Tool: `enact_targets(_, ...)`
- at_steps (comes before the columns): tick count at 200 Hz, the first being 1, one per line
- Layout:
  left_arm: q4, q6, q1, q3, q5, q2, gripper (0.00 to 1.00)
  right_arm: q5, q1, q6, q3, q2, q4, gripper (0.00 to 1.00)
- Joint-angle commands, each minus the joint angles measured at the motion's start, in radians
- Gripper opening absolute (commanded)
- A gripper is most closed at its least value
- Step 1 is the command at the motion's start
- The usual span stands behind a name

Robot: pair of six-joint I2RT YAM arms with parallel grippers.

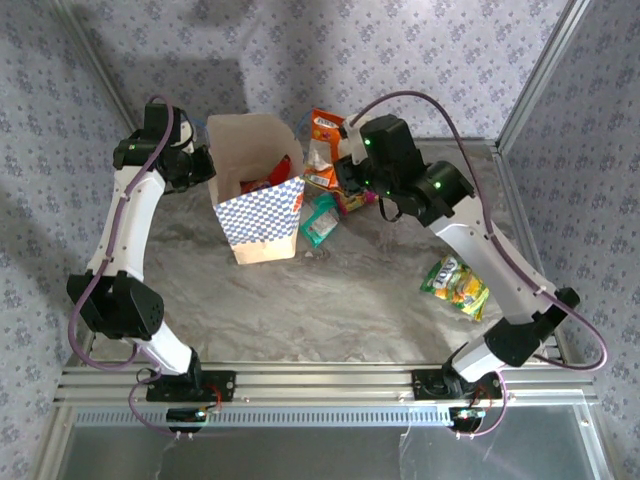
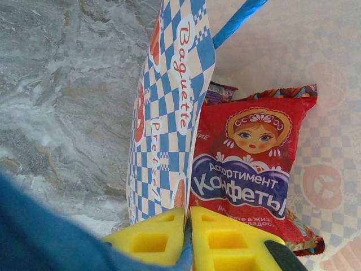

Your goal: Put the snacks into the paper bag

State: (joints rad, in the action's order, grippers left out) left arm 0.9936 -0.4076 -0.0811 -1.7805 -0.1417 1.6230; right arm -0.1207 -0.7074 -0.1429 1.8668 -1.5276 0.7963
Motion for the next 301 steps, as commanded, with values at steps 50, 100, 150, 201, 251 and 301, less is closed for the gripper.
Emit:
enact_targets(50, 0.026, 0.027, 0.009, 0.027, -0.040, -0.041, 0.09, 0.092, -0.006, 0.037, 0.164, -0.110, -0.064, 0.00)
enact_targets(100, 0.027, 0.032, 0.024, 0.033, -0.045, -0.046, 0.09, 0.153, -0.006, 0.034, 0.281, -0.200, -0.059, 0.00)
enact_targets(150, 0.033, 0.039, 0.034, 0.037, -0.049, -0.046, 0.09, 0.210, -0.013, 0.037, 0.409, -0.310, -0.039, 0.00)
enact_targets(201, 0.038, 0.047, 0.041, 0.038, -0.052, -0.050, 0.09, 0.260, -0.016, 0.038, 0.542, -0.429, -0.009, 0.00)
enact_targets(251, 0.028, 0.045, 0.040, 0.058, -0.054, -0.055, 0.09, 0.288, -0.018, 0.037, 0.591, -0.485, -0.016, 0.00)
enact_targets(301, 0.010, 0.035, 0.040, 0.076, -0.068, -0.057, 0.09, 0.306, -0.017, 0.035, 0.607, -0.533, -0.055, 0.00)
